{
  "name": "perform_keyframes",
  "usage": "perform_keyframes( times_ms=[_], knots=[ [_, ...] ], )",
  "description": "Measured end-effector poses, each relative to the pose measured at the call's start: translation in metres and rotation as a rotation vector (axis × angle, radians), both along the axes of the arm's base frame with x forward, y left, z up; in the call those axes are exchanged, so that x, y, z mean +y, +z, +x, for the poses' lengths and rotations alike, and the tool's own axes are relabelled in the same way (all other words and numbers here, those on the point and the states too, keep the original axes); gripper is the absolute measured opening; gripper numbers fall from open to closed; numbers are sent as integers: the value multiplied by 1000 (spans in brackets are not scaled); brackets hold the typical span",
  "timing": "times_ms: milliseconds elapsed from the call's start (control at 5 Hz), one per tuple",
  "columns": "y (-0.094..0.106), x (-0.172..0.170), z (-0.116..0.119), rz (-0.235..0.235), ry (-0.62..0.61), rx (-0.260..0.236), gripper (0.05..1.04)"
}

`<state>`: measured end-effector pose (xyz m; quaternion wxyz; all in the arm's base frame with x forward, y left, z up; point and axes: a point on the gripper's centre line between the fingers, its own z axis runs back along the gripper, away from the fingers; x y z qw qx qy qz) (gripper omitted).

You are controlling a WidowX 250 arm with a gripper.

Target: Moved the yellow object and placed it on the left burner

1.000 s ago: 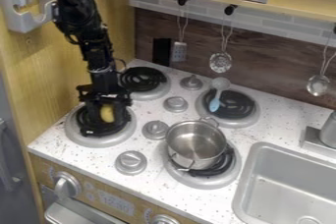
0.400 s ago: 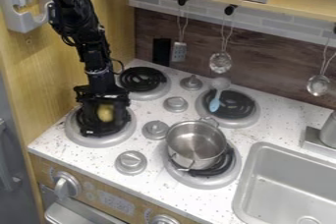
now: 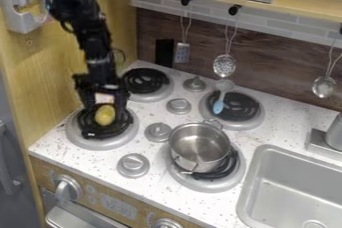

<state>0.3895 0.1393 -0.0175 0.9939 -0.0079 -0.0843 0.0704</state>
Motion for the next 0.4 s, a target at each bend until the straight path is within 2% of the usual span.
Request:
perform_keyframes(
  times_ms=[200,400],
  knots=[
    [10,-23,3,21,-101,-11,998],
    [11,-39,4,16,-171,7,998]
  ],
)
